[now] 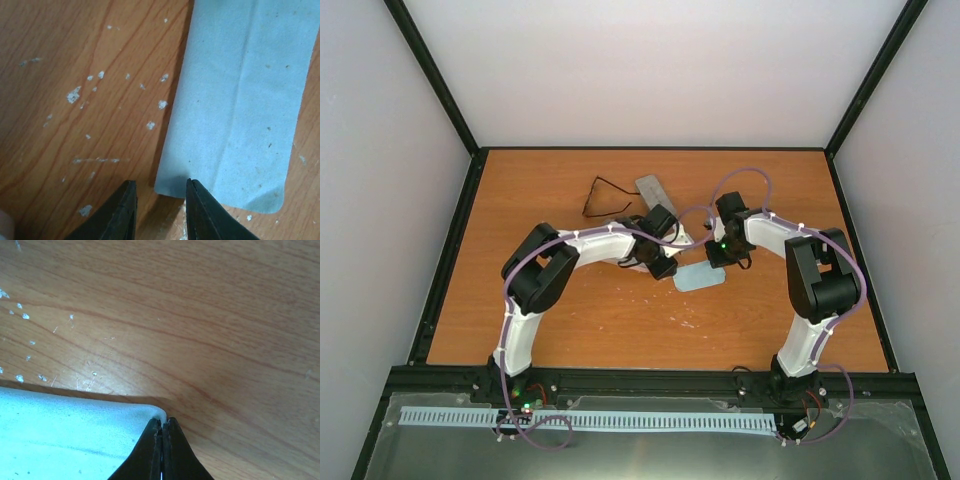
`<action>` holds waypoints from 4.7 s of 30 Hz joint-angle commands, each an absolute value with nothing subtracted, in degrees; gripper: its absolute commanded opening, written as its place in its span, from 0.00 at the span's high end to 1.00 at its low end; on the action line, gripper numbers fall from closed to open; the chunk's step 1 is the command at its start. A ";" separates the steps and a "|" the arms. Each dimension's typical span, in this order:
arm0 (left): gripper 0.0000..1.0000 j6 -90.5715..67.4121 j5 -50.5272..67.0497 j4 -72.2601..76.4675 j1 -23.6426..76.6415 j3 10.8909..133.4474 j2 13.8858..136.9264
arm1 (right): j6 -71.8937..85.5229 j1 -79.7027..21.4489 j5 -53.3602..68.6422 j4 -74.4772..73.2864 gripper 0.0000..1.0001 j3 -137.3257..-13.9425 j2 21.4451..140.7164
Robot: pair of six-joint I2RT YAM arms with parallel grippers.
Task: Organize the sunglasses
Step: Pick up the glasses cleaning cloth from the center of the board, then place the glasses cleaning cloth in the sunglasses case.
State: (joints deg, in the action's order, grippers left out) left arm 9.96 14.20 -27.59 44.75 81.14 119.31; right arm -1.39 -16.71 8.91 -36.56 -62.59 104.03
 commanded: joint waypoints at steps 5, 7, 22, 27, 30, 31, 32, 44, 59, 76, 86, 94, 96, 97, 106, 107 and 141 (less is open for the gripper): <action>0.72 8.82 15.10 -26.85 47.21 81.22 121.21 | -0.55 -17.39 10.09 -39.02 0.97 -60.13 105.77; 0.75 8.85 15.04 -26.60 47.40 80.98 121.30 | -0.55 -17.37 10.11 -39.02 0.97 -60.00 105.73; 0.99 10.81 10.56 -25.53 47.44 79.09 120.37 | -0.14 -17.76 10.24 -39.26 0.97 -59.46 103.54; 0.99 11.66 9.42 -26.29 47.17 80.04 118.38 | 0.16 -18.74 9.95 -39.73 0.97 -60.79 101.52; 1.00 11.97 8.85 -26.92 46.43 80.39 116.76 | 0.53 -19.34 9.96 -40.07 0.97 -61.73 101.12; 0.99 12.15 8.76 -27.14 46.15 80.48 116.34 | 0.65 -19.58 10.18 -40.08 0.97 -62.04 101.08; 0.99 12.23 8.60 -27.39 45.81 80.44 115.80 | 0.81 -19.95 10.22 -40.08 0.97 -62.23 101.07; 0.99 13.39 6.23 -27.97 41.54 75.45 109.25 | 2.55 -25.23 10.05 -39.91 0.97 -68.50 102.88; 1.00 11.79 3.82 -28.26 40.69 71.84 101.64 | -0.22 -28.81 11.34 -46.70 0.97 -82.59 106.08; 0.99 12.91 -0.33 -28.34 39.75 62.27 89.58 | 4.48 -35.23 11.96 -46.49 0.97 -85.00 106.91; 0.99 16.34 2.48 -27.47 32.92 61.61 90.43 | 5.75 -35.44 14.09 -46.06 0.97 -88.89 112.61; 0.99 17.75 6.07 -25.95 30.43 60.27 93.39 | 5.66 -35.41 15.73 -46.93 0.97 -92.26 118.27; 0.99 17.60 7.21 -25.49 30.41 59.86 94.31 | 5.37 -35.38 16.07 -47.55 0.97 -93.23 119.68; 0.99 17.54 7.61 -25.25 30.41 59.67 94.76 | 5.29 -35.41 16.14 -47.63 0.97 -93.63 120.23; 1.00 19.29 7.99 -22.94 29.78 57.76 96.15 | 5.61 -35.57 16.81 -49.04 0.97 -95.48 123.20; 1.00 19.59 7.95 -22.76 29.53 57.56 96.15 | 5.81 -35.69 16.72 -49.18 0.97 -95.22 123.22; 0.99 25.22 3.50 -13.77 24.51 53.70 97.54 | 15.39 -40.33 12.05 -43.01 0.97 -87.79 119.53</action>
State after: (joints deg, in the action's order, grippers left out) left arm 23.62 4.58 -15.53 26.09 51.66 95.88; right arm 13.85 -39.48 14.31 -43.51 -89.08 121.73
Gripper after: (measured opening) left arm 0.024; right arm 0.031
